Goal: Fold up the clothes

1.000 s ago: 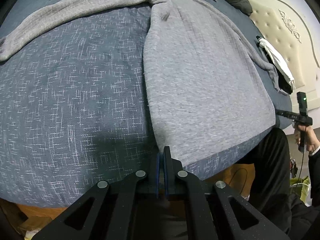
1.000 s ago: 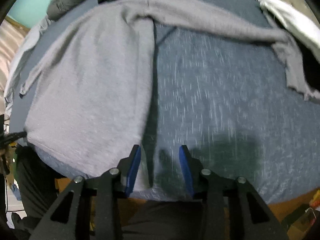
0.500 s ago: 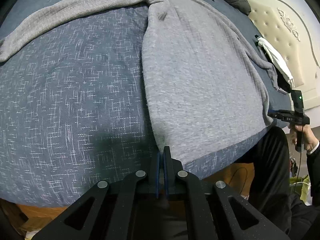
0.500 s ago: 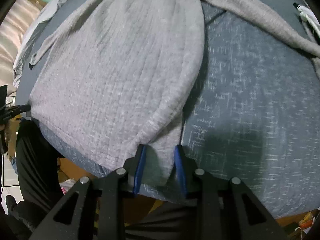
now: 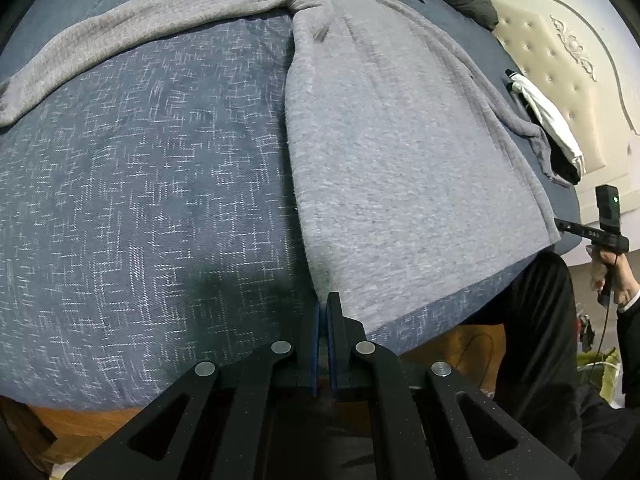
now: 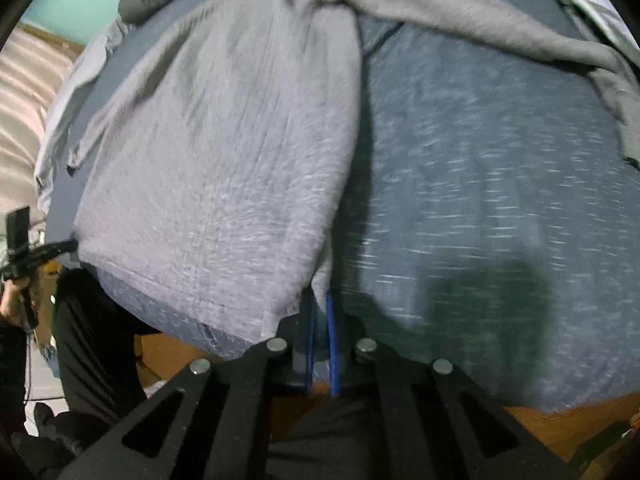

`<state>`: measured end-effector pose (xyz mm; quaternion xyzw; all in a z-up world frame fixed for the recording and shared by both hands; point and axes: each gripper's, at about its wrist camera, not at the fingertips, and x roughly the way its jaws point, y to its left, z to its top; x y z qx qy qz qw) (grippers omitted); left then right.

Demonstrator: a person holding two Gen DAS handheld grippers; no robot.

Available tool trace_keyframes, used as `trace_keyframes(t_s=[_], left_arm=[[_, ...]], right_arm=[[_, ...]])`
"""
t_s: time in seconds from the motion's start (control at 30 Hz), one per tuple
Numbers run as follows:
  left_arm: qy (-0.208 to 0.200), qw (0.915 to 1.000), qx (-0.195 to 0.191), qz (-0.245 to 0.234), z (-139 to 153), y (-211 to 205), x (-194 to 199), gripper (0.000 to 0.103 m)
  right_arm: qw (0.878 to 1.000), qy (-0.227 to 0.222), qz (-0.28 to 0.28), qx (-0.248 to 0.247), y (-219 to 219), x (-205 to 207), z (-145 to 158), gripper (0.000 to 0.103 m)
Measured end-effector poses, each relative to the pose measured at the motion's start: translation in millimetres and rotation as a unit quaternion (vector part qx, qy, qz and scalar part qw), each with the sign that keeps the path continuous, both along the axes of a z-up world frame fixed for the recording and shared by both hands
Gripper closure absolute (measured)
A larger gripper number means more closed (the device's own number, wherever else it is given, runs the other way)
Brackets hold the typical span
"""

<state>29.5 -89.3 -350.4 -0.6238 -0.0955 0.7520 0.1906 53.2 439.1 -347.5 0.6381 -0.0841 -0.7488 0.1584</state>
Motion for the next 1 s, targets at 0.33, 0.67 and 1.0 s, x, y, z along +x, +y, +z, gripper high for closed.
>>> trace_keyframes(t_s=[0.33,0.67,1.0], left_arm=[[-0.017,0.9997,0.015,0.007,-13,-26,6,0.100],[-0.009,0.9999,0.005,0.003,-14,-35,12,0.100],[-0.003,0.9997,-0.021,-0.009,-16,-40,14,0.097]], right_arm=[[0.998,-0.022,-0.057,-0.015,37,-5,-11,0.099],[0.997,-0.025,-0.074,-0.028,47,-18,-19,0.098],[0.998,-0.048,-0.020,0.032,37,-29,-24,0.090]])
